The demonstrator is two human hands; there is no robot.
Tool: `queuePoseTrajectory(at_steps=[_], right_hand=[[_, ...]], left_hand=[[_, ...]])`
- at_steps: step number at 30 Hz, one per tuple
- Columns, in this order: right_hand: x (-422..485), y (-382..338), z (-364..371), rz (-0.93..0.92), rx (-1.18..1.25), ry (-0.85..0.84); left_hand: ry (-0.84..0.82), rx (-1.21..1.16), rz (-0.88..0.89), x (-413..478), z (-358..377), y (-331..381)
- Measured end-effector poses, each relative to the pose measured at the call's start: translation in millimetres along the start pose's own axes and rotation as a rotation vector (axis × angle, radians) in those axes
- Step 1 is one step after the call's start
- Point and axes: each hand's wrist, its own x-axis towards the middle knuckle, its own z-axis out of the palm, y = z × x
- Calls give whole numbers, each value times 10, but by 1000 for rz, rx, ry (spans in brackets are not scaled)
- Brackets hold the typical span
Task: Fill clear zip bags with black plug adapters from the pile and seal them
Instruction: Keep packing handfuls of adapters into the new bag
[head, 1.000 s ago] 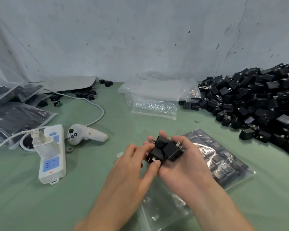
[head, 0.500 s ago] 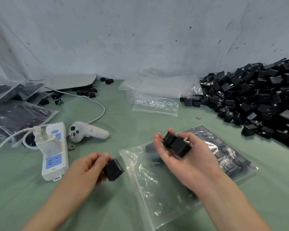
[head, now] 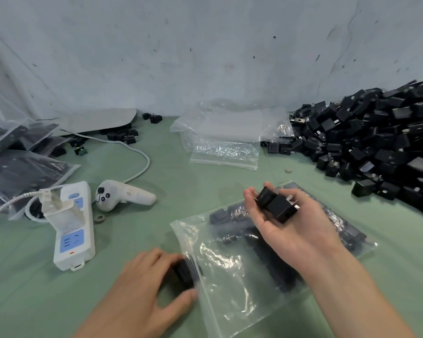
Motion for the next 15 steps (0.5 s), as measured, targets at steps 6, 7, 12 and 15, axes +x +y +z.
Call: queuePoseTrajectory(at_steps=[6,7,12,15], right_hand=[[21,-32,-12,-9,2,3],[22,-39,-20,-12,1,3],[16,-73,-26,-18,1,24],[8,-85,-22,-12,7,12]], left_hand=[[89,46,166,51,-3,117],[63,53,197,61,1,148],[35,-61,171,60,56,228],[22,-145,118,51,38,240]])
